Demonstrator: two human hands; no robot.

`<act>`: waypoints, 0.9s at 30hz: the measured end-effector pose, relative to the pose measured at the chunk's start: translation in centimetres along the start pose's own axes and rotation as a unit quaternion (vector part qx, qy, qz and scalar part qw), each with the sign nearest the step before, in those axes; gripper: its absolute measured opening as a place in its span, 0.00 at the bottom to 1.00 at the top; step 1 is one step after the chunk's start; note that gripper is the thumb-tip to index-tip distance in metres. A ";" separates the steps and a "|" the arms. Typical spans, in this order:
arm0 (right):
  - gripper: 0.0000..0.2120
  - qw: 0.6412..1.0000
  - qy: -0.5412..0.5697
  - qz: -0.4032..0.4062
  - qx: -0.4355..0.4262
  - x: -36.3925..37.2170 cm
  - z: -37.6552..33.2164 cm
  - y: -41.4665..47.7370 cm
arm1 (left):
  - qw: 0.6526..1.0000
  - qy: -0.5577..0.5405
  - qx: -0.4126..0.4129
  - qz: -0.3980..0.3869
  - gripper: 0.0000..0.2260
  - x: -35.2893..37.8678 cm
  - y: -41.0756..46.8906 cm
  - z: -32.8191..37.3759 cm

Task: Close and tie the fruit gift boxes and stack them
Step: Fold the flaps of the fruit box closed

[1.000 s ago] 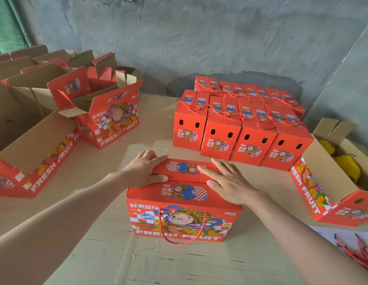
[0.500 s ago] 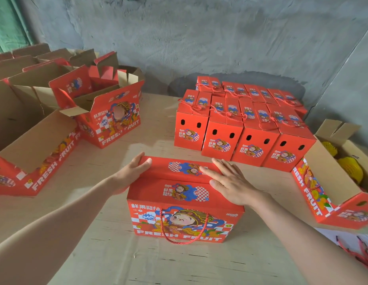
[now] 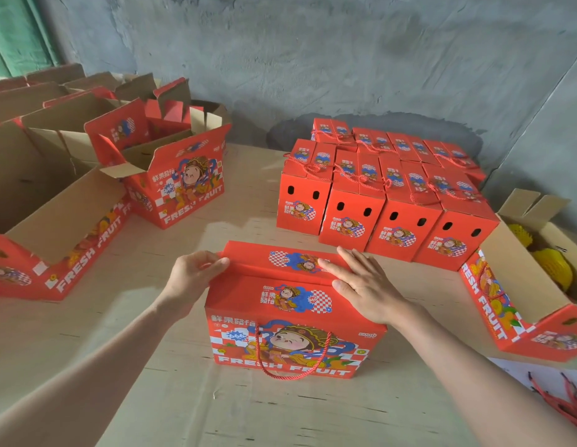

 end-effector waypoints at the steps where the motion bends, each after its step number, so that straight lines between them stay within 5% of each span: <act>1: 0.21 1.000 -0.001 0.002 -0.001 0.0 0.0 0.0 | 0.999 0.033 0.011 0.000 0.07 -0.1 0.1 0.4; 8: 0.21 1.000 -0.003 0.002 0.004 -0.1 -0.4 -0.3 | 0.996 0.034 -0.056 -0.059 0.05 0.7 0.5 0.4; 16: 0.18 0.989 0.080 0.104 -0.064 -1.8 -1.8 -1.6 | 0.981 -0.054 -0.169 0.079 0.04 0.8 -1.6 -0.9; 20: 0.17 0.981 0.101 0.149 -0.074 -2.6 -1.7 -2.4 | 0.969 -0.094 -0.205 0.105 0.23 0.6 -2.1 -1.9; 22: 0.21 0.981 0.096 0.138 -0.092 -2.5 -2.1 -2.4 | 0.969 -0.086 -0.215 0.082 0.25 1.0 -2.2 -2.2; 27: 0.23 0.996 0.011 0.005 -0.083 -0.2 -1.9 -0.9 | 0.973 -0.069 -0.217 0.033 0.10 1.8 -2.1 -2.0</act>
Point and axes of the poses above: each hand's wrist, its own y-axis towards the middle knuckle, its own x-axis out of the palm, z = x × y, the point moved 10 cm from there along y, towards the middle knuckle, and after that the axes turned 15 degrees about y, right-handed, at the moved point
